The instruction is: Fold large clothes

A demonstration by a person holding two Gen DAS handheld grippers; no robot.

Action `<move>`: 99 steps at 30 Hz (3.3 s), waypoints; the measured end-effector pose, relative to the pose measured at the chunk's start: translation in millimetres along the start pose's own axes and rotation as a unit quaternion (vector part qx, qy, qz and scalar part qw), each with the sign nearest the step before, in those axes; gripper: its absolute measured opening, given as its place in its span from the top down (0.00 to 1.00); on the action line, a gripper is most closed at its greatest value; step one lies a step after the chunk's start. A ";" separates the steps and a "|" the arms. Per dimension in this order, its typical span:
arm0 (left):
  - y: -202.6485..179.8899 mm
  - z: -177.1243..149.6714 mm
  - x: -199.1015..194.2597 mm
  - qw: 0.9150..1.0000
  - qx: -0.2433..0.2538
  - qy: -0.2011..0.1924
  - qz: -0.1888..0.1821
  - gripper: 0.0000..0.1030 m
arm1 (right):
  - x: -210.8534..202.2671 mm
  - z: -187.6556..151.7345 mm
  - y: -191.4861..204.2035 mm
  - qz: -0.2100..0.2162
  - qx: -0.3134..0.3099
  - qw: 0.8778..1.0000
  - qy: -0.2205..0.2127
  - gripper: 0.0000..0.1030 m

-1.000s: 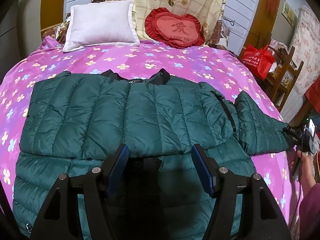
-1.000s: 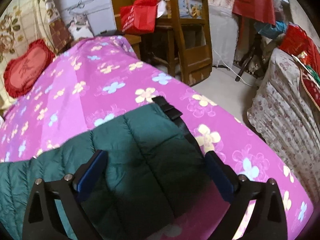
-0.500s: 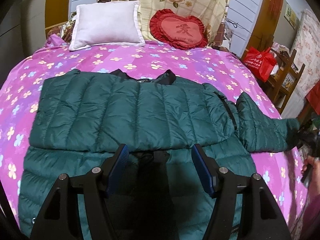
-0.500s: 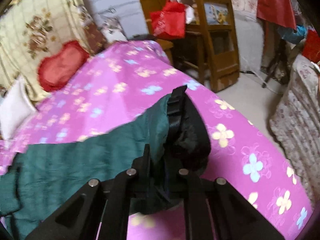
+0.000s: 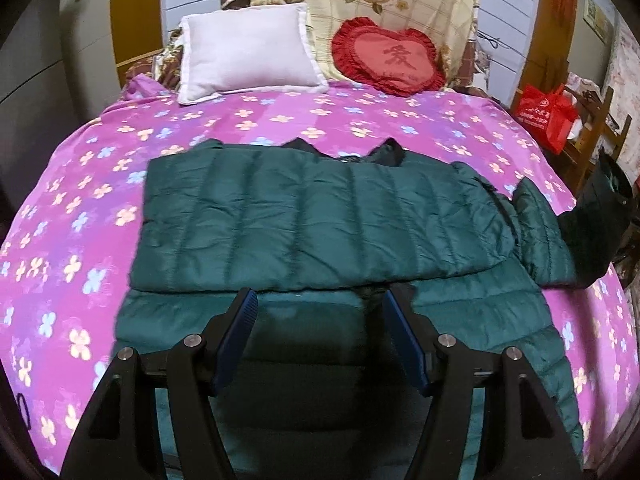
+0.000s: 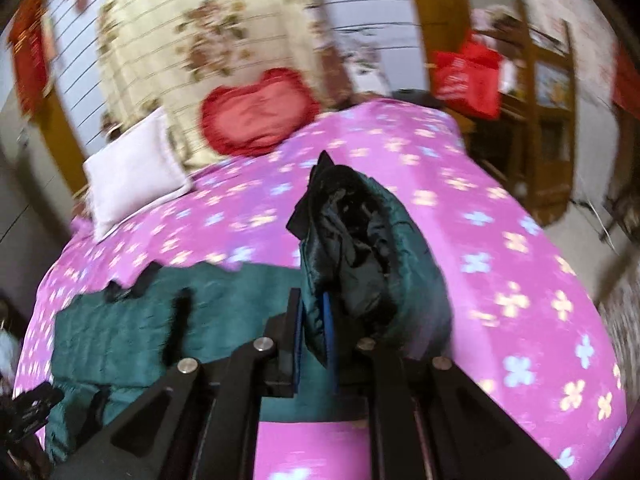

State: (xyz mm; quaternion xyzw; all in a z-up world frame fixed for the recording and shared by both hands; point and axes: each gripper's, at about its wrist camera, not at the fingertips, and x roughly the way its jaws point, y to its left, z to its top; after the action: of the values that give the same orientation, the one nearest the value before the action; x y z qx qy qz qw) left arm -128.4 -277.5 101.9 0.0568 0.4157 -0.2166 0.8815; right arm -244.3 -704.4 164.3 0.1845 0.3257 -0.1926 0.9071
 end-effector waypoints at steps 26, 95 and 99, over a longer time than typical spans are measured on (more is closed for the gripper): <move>86.9 -0.6 14.9 0.998 -0.057 0.011 0.023 0.55 | 99.7 -48.0 276.0 0.154 -0.123 0.974 0.111 0.90; 52.3 57.7 66.0 0.988 -0.138 0.038 -0.063 0.94 | 22.8 -29.7 151.2 0.149 -0.041 0.987 0.047 0.25; 58.2 62.5 50.0 0.993 -0.109 0.002 -0.036 1.00 | 27.9 -25.9 141.1 0.136 -0.029 0.989 0.050 0.24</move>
State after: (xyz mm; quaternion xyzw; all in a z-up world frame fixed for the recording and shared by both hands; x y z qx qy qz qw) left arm -31.1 -259.3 99.9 -0.0539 0.4402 -0.2018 0.8732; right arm -171.6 -577.8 156.7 0.2099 0.3482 -0.0479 0.9124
